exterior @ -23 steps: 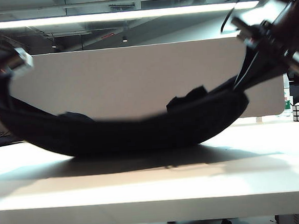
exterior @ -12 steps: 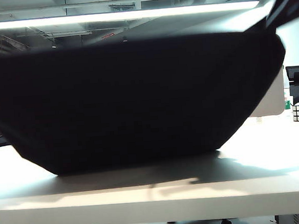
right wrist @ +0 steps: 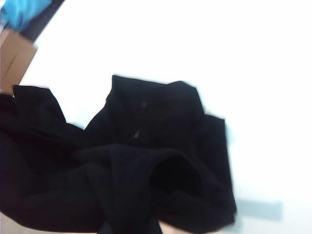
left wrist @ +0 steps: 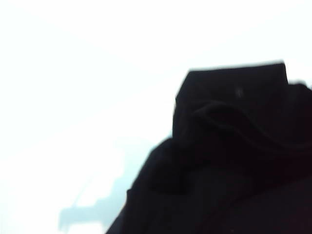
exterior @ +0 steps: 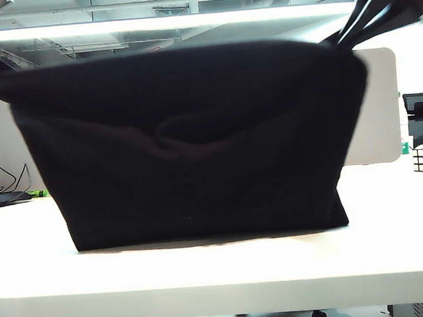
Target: Fold the bottom side of the T-shirt horizontally towards the center, about one-third of the way, then fold the sleeve back towards the center, creating a straight line along the edge of the T-shirt, and finally fold the bottom of the T-shirt up towards the top, creating a neat rectangle.
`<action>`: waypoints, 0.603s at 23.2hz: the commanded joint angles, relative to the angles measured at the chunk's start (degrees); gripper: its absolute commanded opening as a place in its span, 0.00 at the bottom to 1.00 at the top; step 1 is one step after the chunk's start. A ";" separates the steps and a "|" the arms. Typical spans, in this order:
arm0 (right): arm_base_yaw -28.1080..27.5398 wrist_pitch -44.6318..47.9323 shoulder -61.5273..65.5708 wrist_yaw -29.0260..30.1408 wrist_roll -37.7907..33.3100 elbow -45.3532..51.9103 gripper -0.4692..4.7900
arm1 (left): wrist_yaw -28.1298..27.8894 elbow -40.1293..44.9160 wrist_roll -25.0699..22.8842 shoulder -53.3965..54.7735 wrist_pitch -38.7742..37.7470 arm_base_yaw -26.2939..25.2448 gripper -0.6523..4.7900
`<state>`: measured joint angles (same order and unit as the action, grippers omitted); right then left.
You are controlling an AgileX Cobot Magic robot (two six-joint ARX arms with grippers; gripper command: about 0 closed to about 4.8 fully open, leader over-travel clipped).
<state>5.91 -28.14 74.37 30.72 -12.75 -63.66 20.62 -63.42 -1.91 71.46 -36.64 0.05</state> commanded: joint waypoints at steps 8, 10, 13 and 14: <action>-1.86 4.37 25.81 -1.05 1.09 -20.87 0.08 | 1.49 -17.22 1.53 25.57 13.84 0.07 0.11; -2.49 5.14 28.57 -1.55 1.09 -22.60 0.08 | 1.42 -21.38 1.55 29.88 14.25 0.57 0.11; -5.57 10.03 32.96 -1.84 0.98 -24.48 0.17 | 1.09 -28.20 1.57 37.05 17.86 0.66 0.13; -6.47 11.74 33.53 -1.90 0.96 -24.50 0.32 | 1.07 -28.89 1.60 38.07 19.43 0.63 0.19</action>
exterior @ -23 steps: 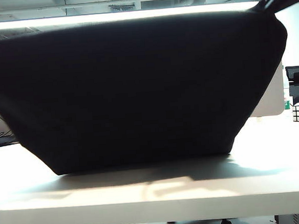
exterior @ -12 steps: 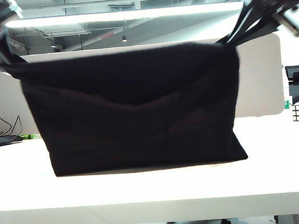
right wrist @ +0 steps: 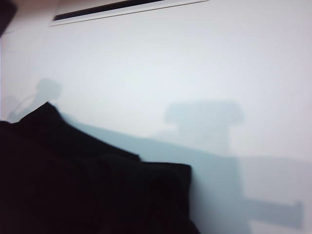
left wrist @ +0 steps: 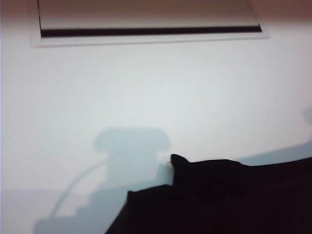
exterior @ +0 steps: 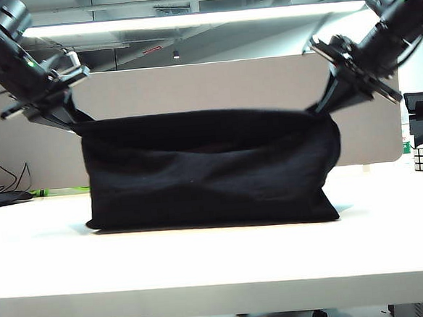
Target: Fold the bottom side of the T-shirt horizontally towards the center, about one-third of the way, then fold the sleeve back towards the center, creating a straight line along the edge of the T-shirt, and finally fold the bottom of the T-shirt up towards the top, creating a neat rectangle.
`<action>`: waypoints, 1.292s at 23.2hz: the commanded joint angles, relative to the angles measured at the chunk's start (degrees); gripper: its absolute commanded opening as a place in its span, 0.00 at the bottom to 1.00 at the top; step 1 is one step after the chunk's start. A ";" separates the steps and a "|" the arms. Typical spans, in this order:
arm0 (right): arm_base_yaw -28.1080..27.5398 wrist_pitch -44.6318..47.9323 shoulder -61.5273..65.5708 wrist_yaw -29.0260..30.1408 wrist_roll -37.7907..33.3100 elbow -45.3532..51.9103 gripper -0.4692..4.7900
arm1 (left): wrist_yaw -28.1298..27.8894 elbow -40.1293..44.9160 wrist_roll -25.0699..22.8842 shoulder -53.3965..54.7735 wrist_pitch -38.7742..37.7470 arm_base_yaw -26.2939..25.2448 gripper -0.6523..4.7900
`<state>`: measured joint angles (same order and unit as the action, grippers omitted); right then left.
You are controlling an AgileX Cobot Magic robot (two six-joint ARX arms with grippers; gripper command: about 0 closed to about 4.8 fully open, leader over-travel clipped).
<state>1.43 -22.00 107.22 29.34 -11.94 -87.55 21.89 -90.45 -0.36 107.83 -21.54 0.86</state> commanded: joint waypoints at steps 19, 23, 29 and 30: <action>-15.56 -4.15 -7.82 16.15 -0.09 -6.12 0.11 | 4.33 -3.69 -0.92 -7.93 -1.18 -2.45 0.11; -15.50 -11.21 -15.26 15.12 6.23 -5.73 0.08 | 4.28 -1.86 -3.67 -15.54 -9.46 -2.40 0.11; -15.12 -10.25 -26.36 11.13 7.78 0.50 0.08 | 4.28 11.30 -3.89 -29.20 -6.40 -2.38 0.11; -15.10 -10.03 -28.13 9.90 7.87 1.88 0.08 | 4.24 13.49 -3.89 -31.32 -6.19 -2.38 0.11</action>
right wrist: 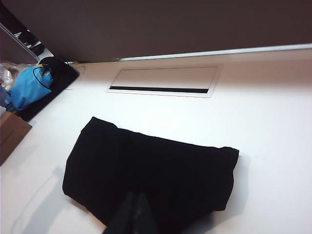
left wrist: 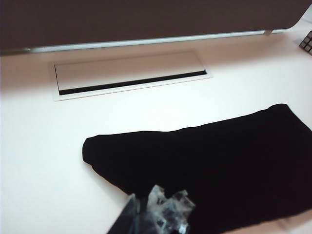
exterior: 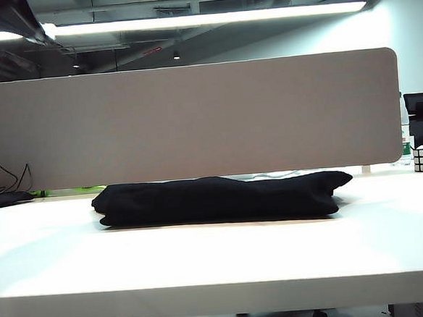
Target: Fold the bottom side of the T-shirt horizontally towards the center, about one-third of the way, then fold the sleeve back towards the center, creating a straight line along the edge of the T-shirt, and finally fold the bottom of the T-shirt up towards the top, creating a neat rectangle.
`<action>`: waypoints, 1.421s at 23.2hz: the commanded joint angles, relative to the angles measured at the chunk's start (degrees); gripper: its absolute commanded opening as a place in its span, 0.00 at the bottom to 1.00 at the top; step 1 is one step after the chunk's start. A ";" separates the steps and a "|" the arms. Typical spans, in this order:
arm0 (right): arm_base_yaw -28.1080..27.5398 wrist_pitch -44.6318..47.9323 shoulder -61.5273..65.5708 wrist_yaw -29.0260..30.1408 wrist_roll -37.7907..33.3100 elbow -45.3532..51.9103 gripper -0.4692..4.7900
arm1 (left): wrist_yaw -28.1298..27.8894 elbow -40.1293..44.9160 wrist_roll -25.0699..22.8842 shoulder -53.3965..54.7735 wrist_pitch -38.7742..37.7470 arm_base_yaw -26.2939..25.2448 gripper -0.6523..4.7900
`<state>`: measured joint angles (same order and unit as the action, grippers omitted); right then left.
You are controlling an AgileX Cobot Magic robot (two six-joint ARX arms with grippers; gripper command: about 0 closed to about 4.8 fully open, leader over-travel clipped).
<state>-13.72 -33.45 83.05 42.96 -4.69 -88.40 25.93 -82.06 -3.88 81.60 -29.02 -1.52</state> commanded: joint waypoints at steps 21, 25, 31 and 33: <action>2.97 30.40 -51.34 -19.12 -3.65 57.75 0.08 | -7.28 52.76 6.58 -58.75 16.68 0.31 0.11; 5.86 34.23 -56.63 -22.75 -3.80 62.10 0.08 | -10.56 57.77 9.09 -65.02 16.74 0.31 0.11; 11.61 35.58 -64.43 -31.39 -4.31 68.08 0.08 | -11.96 63.34 11.10 -74.03 16.76 0.31 0.11; 15.45 35.85 -68.22 -38.03 -4.31 71.10 0.08 | -15.17 64.89 15.82 -77.44 17.27 0.31 0.11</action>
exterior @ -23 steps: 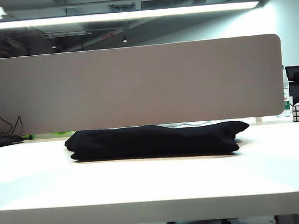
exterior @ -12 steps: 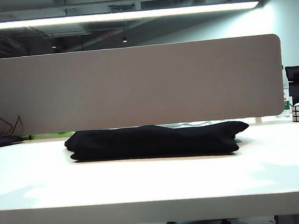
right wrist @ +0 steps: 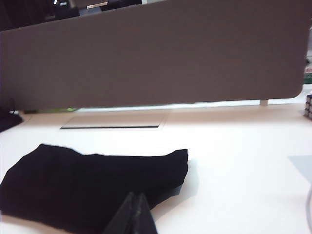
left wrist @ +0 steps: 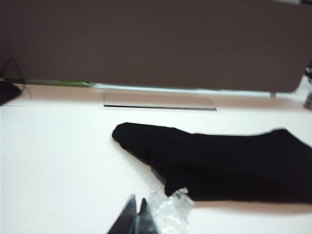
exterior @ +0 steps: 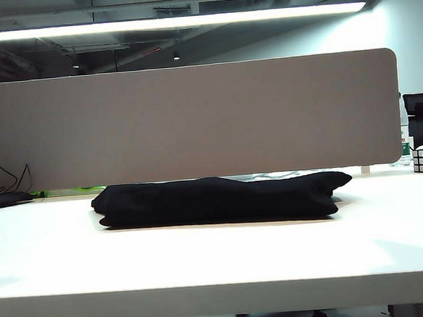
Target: Fold the bottom side of the T-shirt horizontally towards the center, about one-third of the way, then fold the sleeve back towards the center, creating a straight line along the edge of the T-shirt, and finally fold the bottom of the T-shirt up towards the top, creating a neat rectangle.
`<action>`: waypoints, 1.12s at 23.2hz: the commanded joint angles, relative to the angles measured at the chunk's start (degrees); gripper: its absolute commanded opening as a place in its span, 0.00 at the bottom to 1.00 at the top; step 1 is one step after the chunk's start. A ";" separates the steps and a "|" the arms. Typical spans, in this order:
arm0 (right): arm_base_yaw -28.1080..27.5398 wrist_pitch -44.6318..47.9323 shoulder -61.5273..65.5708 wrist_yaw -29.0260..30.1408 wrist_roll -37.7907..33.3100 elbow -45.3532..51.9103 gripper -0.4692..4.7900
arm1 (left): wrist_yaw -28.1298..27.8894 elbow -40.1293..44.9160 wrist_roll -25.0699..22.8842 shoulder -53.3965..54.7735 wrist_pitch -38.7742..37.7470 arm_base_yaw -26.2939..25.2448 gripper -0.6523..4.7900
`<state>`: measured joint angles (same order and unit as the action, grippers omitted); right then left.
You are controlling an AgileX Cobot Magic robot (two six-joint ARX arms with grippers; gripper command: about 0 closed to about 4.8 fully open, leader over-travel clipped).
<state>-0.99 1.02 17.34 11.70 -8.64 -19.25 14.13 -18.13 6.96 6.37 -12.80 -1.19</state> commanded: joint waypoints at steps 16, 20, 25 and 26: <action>11.96 3.15 -6.86 -14.12 0.61 16.61 0.08 | -1.31 8.37 6.45 -6.25 4.33 0.02 0.11; 11.96 3.34 -8.22 -14.16 2.69 16.59 0.08 | -1.46 8.37 4.28 -6.25 5.55 0.02 0.11; 11.93 -1.68 -16.96 -14.47 2.93 16.48 0.08 | -1.51 8.48 2.60 -6.25 4.87 0.02 0.11; 11.96 -2.60 -17.22 -14.75 2.99 16.39 0.08 | -1.46 8.50 2.43 -6.25 5.03 0.02 0.11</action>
<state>10.92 0.08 -0.19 -2.61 -5.93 -2.50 12.45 -9.67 10.39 0.10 -8.60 -1.17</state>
